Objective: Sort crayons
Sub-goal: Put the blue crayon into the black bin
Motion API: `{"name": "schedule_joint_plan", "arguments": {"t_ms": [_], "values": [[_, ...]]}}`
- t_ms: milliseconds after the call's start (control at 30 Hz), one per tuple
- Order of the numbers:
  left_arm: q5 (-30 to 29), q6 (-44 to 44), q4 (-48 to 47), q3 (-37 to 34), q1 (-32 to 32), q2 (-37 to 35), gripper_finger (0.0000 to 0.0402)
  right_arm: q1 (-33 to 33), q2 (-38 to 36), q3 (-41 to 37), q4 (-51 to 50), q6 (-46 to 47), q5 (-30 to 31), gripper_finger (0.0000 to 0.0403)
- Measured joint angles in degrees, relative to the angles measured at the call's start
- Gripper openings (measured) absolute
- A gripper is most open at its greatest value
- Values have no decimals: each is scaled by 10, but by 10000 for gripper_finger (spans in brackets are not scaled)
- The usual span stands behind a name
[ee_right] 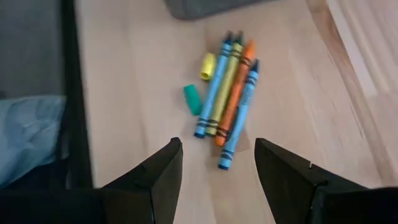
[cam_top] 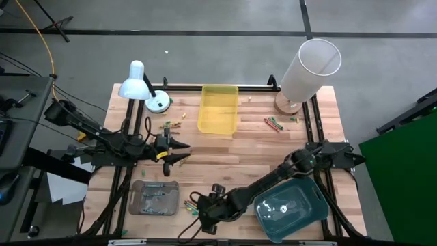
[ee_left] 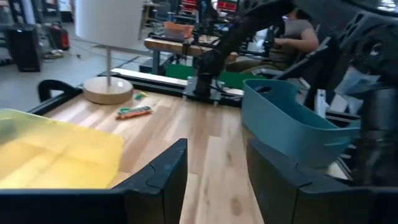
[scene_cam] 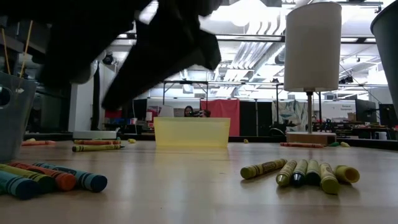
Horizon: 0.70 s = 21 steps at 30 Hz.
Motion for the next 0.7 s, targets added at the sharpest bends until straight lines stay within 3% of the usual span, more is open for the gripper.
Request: {"name": "schedule_joint_plan", "arguments": {"t_ms": [233,433,700], "values": [[-5,29,1,0,-32,0,149,0,27,17,-7,12,5,195],[-47,75,9,0,-35,-10,149,2,27,17,-27,-2,11,195],[-80,105,8,0,-35,-62,149,18,41,16,-25,-18,61,195]]}}
